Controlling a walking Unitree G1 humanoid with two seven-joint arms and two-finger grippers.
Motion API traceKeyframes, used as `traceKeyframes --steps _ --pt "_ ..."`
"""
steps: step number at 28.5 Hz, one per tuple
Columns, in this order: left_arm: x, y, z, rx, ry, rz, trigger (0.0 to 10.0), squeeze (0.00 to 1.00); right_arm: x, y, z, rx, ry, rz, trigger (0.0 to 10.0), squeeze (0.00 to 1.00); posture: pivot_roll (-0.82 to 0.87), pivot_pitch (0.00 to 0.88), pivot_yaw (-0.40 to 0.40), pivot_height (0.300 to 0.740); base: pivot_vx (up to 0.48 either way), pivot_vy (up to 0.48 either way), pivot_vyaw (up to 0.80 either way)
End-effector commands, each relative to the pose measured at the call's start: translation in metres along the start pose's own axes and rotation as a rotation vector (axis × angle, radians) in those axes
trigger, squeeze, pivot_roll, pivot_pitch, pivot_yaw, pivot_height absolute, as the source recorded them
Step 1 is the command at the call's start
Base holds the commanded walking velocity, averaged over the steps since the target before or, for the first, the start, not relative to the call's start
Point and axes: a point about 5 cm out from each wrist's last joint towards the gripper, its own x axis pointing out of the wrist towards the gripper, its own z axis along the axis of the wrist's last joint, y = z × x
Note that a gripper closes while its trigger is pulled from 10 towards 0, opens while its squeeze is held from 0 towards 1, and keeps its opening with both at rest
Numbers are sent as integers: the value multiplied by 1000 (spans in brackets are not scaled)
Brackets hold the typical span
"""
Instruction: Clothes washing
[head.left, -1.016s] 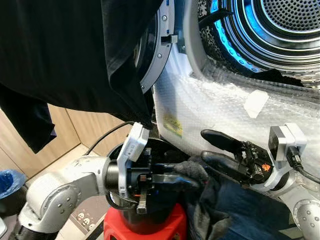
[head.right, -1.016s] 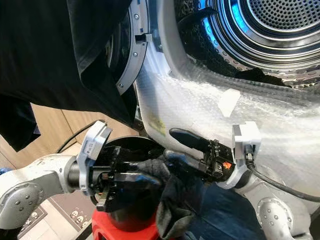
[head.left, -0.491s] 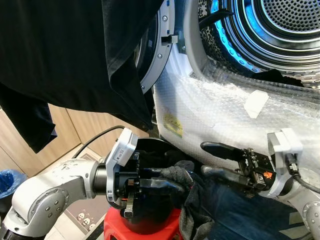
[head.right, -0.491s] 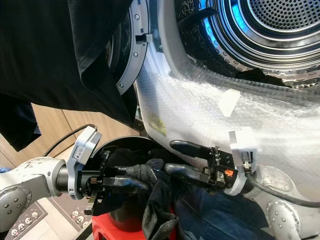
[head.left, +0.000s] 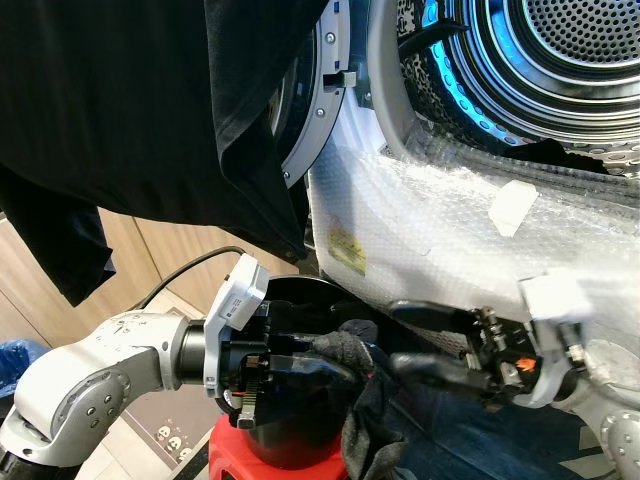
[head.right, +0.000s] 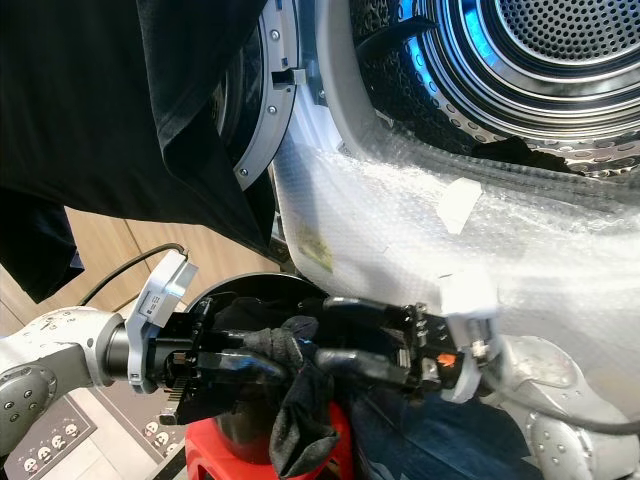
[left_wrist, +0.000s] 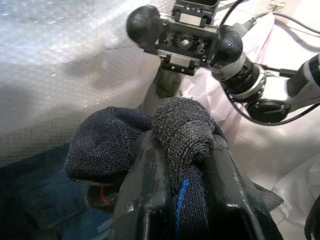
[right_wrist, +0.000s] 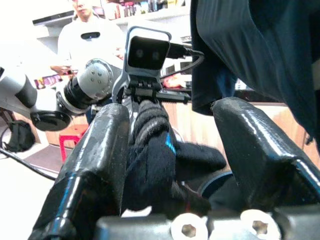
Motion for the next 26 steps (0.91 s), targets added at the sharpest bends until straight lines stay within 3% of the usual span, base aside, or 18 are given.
traceKeyframes --steps 1,12,26 --pt "-8 1 12 68 -12 41 10000 0 -2 3 -7 3 57 5 10000 0 -39 0 61 740 0 0 0" --pt "-1 16 26 176 -48 133 10000 0 12 -7 -21 -39 193 -80 10000 0 -35 1 55 740 0 0 0" --pt "20 23 34 225 -131 118 10000 0 39 -14 -27 -40 153 -140 10000 0 -45 0 50 740 0 0 0"
